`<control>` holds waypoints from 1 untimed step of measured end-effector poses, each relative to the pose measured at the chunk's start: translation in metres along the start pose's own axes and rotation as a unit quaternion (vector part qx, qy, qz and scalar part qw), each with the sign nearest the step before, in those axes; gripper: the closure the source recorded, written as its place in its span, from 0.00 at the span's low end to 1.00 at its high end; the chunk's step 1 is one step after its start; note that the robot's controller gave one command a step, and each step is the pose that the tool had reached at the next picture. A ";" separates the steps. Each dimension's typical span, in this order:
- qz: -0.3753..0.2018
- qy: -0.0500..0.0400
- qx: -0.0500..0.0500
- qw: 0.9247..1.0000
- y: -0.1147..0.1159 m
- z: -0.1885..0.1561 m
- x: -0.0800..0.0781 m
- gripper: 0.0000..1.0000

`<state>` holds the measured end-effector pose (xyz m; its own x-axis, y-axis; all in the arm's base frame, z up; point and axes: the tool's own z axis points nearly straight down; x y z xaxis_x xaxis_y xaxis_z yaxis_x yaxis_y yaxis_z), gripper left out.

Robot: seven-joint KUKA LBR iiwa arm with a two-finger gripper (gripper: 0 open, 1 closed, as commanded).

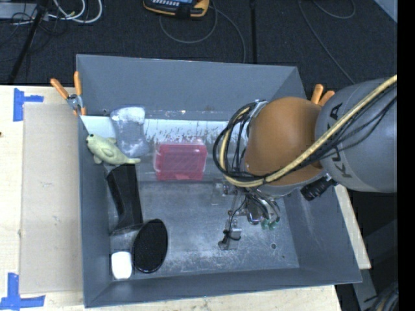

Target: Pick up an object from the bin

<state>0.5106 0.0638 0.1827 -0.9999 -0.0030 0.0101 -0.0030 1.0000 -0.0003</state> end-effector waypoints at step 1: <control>0.001 -0.004 0.000 1.000 0.000 -0.004 -0.002 0.00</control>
Offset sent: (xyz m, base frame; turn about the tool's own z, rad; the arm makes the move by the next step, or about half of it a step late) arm -0.0119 0.1007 -0.1127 -0.4729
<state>0.5123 0.0634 0.1870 -1.0000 -0.0006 0.0023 -0.0006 1.0000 0.0003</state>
